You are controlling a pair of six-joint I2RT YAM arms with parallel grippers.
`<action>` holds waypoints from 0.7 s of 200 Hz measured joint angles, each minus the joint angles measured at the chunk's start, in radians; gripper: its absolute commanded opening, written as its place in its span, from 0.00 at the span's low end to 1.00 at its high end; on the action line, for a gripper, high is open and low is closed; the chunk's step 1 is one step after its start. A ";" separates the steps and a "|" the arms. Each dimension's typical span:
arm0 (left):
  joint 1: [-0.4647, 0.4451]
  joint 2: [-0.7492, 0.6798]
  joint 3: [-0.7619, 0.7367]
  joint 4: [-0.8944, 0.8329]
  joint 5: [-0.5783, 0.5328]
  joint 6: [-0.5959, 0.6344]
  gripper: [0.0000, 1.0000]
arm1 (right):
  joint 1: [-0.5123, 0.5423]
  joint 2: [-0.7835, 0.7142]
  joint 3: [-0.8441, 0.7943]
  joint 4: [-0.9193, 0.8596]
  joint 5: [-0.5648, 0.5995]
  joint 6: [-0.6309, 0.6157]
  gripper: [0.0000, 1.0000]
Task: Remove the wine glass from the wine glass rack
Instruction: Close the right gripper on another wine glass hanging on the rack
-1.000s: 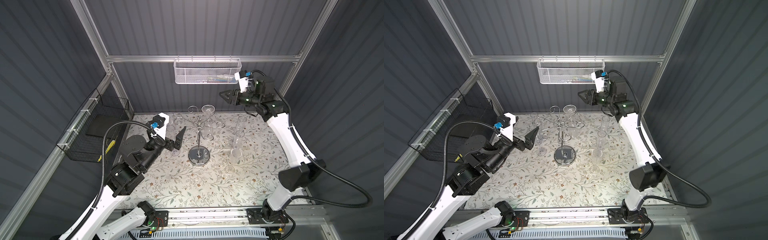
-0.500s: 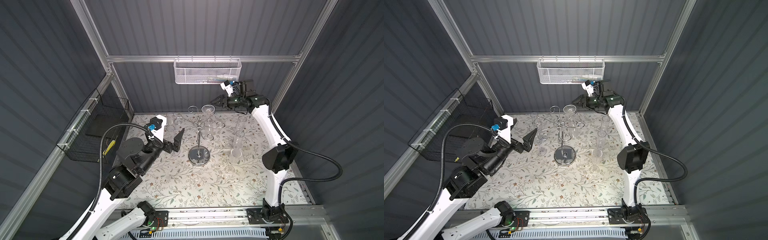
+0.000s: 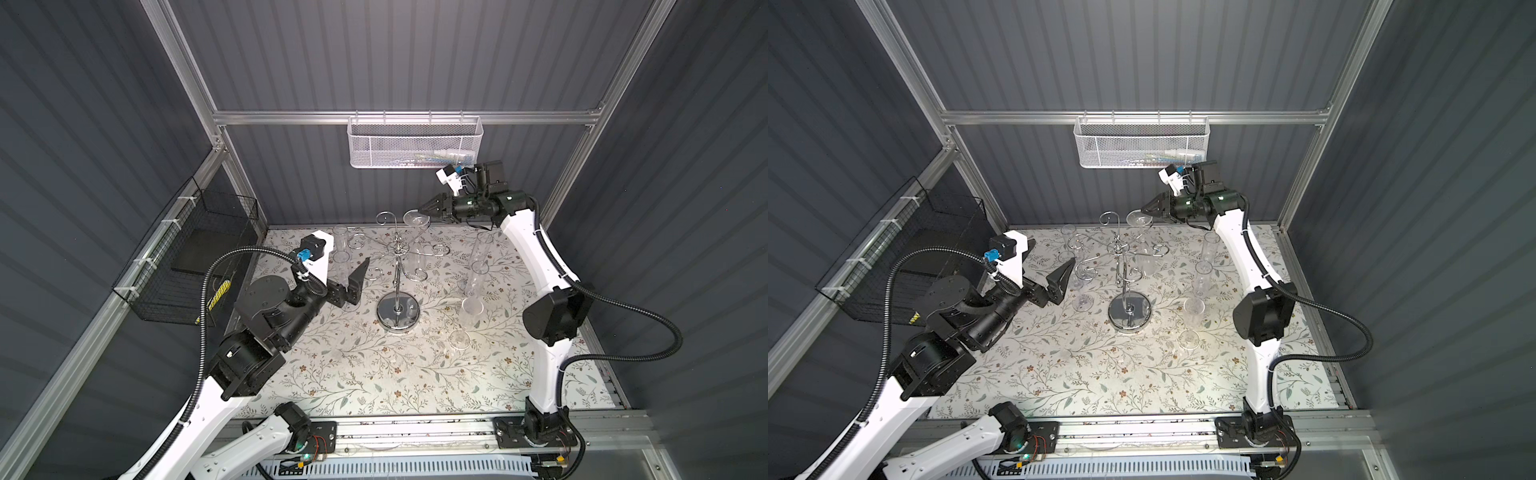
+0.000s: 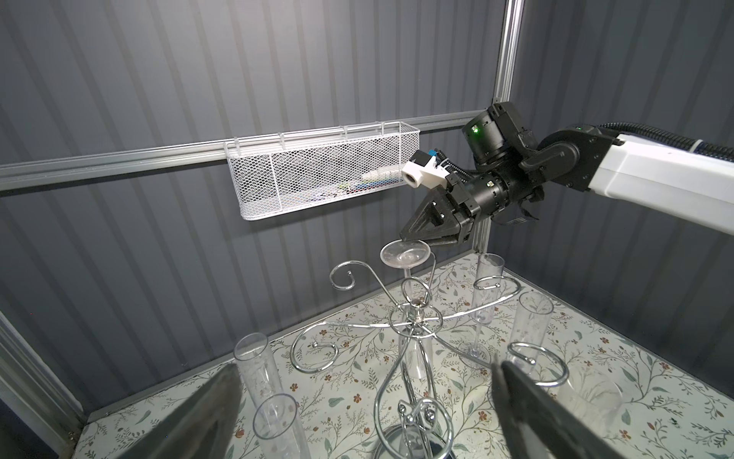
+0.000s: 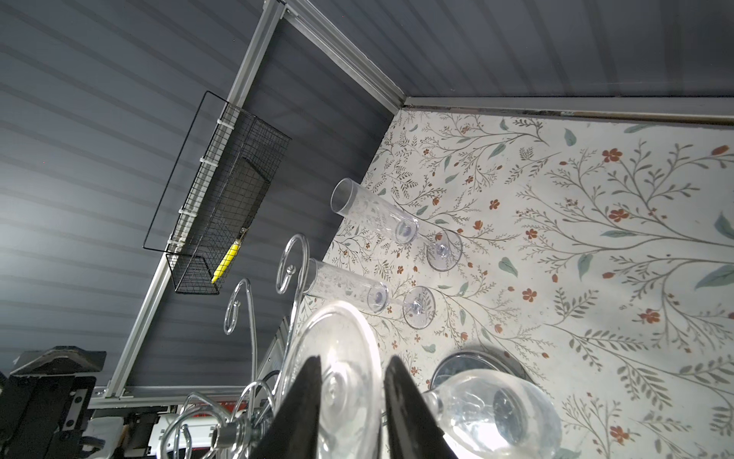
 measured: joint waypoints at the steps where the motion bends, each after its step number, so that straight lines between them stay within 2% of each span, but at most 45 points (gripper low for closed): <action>1: 0.000 0.000 0.000 0.000 0.000 0.000 1.00 | 0.000 0.000 0.000 0.000 0.000 0.000 0.26; 117: 0.000 0.003 0.000 0.000 0.000 0.000 1.00 | 0.000 0.000 0.000 0.027 -0.005 0.018 0.00; 140: 0.000 0.003 0.000 0.000 0.001 0.000 1.00 | 0.000 0.000 0.000 0.031 -0.007 0.028 0.00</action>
